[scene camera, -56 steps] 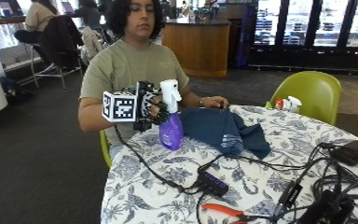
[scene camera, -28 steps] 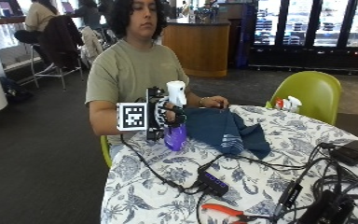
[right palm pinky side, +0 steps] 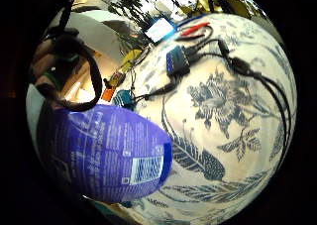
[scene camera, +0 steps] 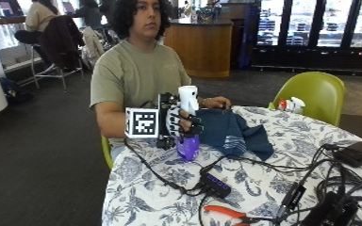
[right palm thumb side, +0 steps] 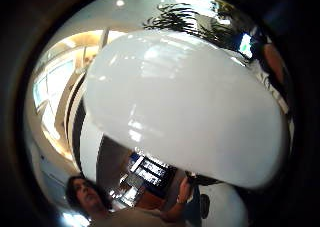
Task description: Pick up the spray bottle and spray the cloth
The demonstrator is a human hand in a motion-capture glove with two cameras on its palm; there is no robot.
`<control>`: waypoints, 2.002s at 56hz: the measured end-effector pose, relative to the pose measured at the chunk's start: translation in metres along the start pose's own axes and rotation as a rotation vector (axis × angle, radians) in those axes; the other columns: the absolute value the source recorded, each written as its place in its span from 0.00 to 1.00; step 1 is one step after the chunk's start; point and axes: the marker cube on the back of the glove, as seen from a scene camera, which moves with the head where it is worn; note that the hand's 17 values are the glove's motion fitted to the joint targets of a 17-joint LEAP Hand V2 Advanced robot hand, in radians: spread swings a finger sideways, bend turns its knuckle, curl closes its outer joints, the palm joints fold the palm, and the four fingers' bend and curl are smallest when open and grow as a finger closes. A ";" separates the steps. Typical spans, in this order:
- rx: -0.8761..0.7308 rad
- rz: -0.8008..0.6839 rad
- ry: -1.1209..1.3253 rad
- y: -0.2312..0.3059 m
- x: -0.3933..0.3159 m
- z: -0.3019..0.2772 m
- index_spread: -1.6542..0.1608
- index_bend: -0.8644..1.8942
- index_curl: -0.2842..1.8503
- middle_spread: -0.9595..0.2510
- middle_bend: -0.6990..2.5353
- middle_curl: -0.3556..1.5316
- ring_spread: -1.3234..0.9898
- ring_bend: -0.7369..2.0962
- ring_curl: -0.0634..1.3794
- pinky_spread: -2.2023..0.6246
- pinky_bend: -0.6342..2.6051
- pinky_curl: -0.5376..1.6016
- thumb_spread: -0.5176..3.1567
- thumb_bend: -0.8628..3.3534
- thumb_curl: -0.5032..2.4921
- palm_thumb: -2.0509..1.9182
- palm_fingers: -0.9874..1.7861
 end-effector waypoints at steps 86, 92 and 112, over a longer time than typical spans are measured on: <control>-1.484 0.486 1.012 0.091 -0.066 0.097 0.76 0.38 0.39 0.66 0.38 0.47 0.50 0.46 0.38 0.70 0.35 0.45 0.25 0.20 0.42 0.76 0.83; -1.517 0.544 1.031 0.100 -0.046 0.099 0.76 0.38 0.39 0.66 0.38 0.47 0.50 0.46 0.38 0.70 0.35 0.45 0.25 0.20 0.42 0.76 0.83; -1.314 0.238 0.566 0.050 -0.154 0.152 0.76 0.38 0.40 0.67 0.38 0.47 0.50 0.46 0.38 0.71 0.35 0.45 0.25 0.20 0.42 0.76 0.82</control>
